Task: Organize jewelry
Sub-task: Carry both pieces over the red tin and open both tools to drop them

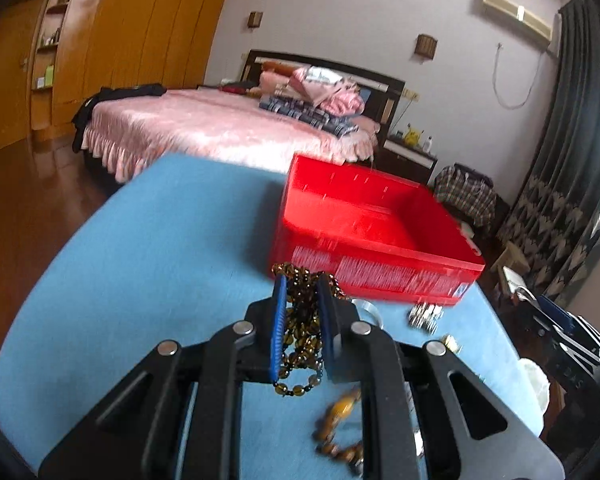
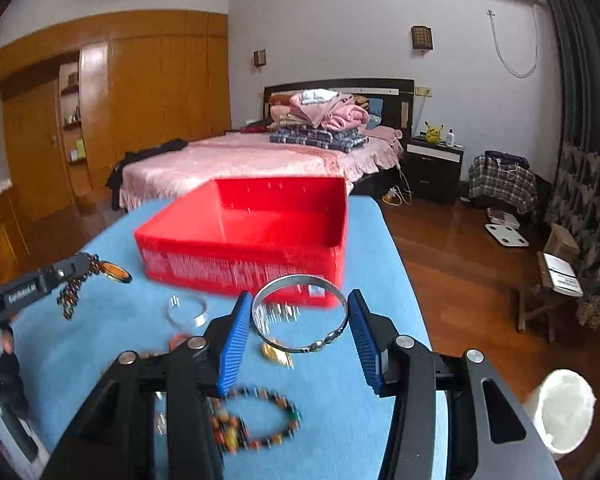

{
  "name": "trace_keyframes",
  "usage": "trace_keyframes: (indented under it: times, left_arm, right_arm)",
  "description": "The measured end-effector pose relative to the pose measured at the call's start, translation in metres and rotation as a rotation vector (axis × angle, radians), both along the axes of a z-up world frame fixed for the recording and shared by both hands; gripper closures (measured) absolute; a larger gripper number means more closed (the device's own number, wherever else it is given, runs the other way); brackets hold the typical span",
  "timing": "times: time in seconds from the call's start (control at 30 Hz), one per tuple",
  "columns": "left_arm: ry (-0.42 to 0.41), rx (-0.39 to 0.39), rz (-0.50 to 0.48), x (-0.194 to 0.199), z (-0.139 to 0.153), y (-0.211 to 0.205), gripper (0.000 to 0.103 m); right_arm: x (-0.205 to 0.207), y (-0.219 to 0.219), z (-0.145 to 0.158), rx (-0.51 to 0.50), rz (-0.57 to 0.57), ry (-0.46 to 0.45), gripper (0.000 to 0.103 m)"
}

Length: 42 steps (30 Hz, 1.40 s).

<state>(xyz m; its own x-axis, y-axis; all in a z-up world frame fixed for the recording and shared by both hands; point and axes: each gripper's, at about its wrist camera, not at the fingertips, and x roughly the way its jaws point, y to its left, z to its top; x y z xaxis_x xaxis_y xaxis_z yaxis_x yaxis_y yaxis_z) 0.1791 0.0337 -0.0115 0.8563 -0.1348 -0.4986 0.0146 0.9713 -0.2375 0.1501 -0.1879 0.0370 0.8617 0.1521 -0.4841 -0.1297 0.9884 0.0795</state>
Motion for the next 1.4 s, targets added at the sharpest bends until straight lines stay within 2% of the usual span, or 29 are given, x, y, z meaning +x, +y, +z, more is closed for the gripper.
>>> trace_keyframes:
  times: [0.2,0.33,0.63,0.73,0.83,0.93,1.0,1.2,1.4]
  left_arm:
    - [-0.075,0.002,-0.022,0.036,0.03,-0.015,0.089]
    - [-0.084,0.002,-0.032,0.066,0.037,-0.026,0.089]
    - [0.013,0.018,-0.053,0.131,0.014,-0.04,0.089]
    - [0.04,0.011,-0.059,0.137,0.01,-0.037,0.082]
    - [0.027,0.019,-0.057,0.131,0.012,-0.033,0.08]
    - [0.021,0.027,-0.055,0.12,0.015,-0.026,0.074]
    - [0.016,0.031,-0.051,0.108,0.018,-0.021,0.065]
    - [-0.013,0.056,-0.036,0.059,0.021,-0.012,0.053]
    - [-0.033,0.122,-0.024,0.0,0.001,-0.016,0.053]
  right_arm:
    - [0.049,-0.002,0.018,0.058,-0.005,-0.004,0.055]
    - [0.083,0.0,0.02,0.08,-0.009,0.009,0.055]
    - [0.135,0.018,0.0,0.044,0.006,0.084,0.054]
    - [0.14,0.023,-0.004,0.024,0.016,0.103,0.048]
    - [0.133,0.023,-0.003,0.013,0.017,0.089,0.046]
    - [0.127,0.02,0.0,0.023,0.013,0.081,0.046]
    - [0.115,0.017,0.005,0.026,0.013,0.067,0.042]
    - [0.067,0.009,0.009,0.043,-0.015,0.027,0.04]
    - [0.002,0.006,-0.01,0.028,-0.052,-0.002,0.04]
